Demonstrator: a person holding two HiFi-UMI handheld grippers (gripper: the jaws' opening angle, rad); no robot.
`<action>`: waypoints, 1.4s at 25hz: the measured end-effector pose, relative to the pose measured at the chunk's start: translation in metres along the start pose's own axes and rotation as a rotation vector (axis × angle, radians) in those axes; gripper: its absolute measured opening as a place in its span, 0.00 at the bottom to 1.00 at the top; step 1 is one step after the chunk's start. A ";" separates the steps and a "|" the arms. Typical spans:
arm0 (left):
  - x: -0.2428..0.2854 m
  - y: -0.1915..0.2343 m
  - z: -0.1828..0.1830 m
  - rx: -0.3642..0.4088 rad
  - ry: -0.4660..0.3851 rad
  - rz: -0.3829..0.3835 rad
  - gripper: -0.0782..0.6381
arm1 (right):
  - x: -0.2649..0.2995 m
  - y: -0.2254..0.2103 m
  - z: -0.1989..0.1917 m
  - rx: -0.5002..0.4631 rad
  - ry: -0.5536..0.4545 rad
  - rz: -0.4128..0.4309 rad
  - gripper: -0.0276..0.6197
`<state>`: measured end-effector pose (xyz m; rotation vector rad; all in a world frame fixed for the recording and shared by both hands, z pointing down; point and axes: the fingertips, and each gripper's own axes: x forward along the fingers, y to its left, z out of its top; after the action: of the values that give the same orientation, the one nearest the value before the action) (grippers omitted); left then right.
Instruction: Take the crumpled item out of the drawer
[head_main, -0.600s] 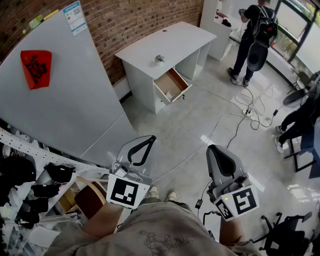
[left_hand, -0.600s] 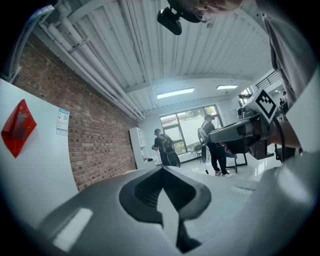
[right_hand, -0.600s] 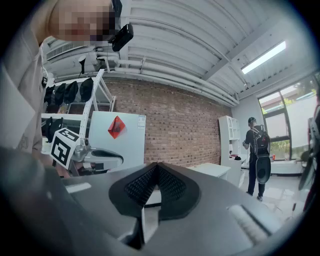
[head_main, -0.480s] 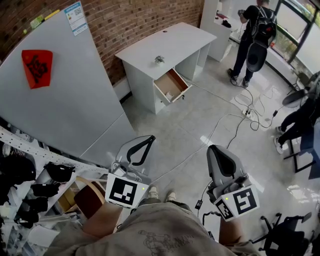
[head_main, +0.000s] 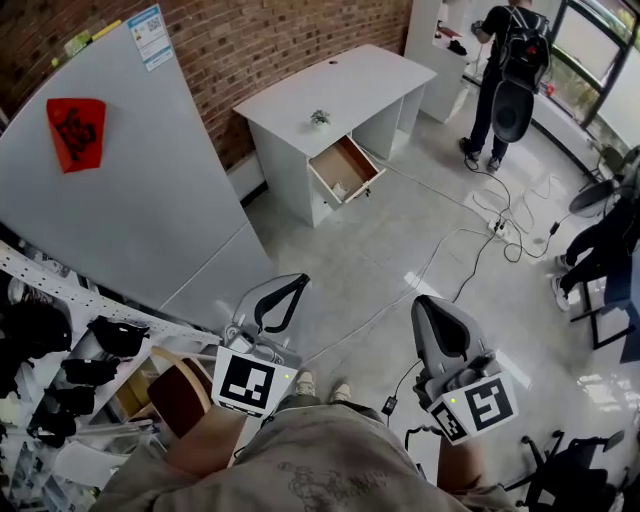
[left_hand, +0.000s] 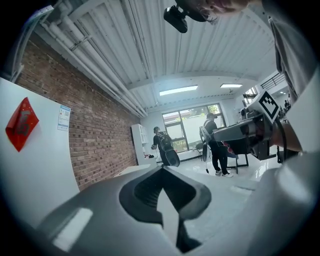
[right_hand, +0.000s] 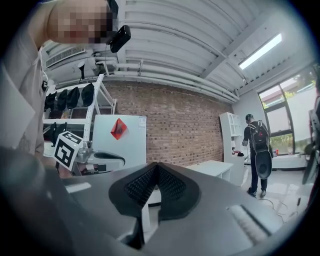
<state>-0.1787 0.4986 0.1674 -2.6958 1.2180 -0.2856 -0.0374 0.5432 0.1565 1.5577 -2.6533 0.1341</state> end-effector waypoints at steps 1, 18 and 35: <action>0.001 -0.003 0.000 -0.002 -0.001 0.006 0.11 | -0.002 -0.001 -0.002 0.004 0.001 0.004 0.09; 0.024 -0.020 0.000 -0.007 0.000 0.069 0.36 | -0.020 -0.045 -0.019 -0.005 0.019 0.006 0.09; 0.152 0.059 -0.058 -0.022 0.122 0.034 0.36 | 0.104 -0.127 -0.025 0.051 0.077 0.003 0.09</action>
<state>-0.1367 0.3408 0.2254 -2.7087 1.3055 -0.4405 0.0226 0.3940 0.1974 1.5302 -2.6132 0.2577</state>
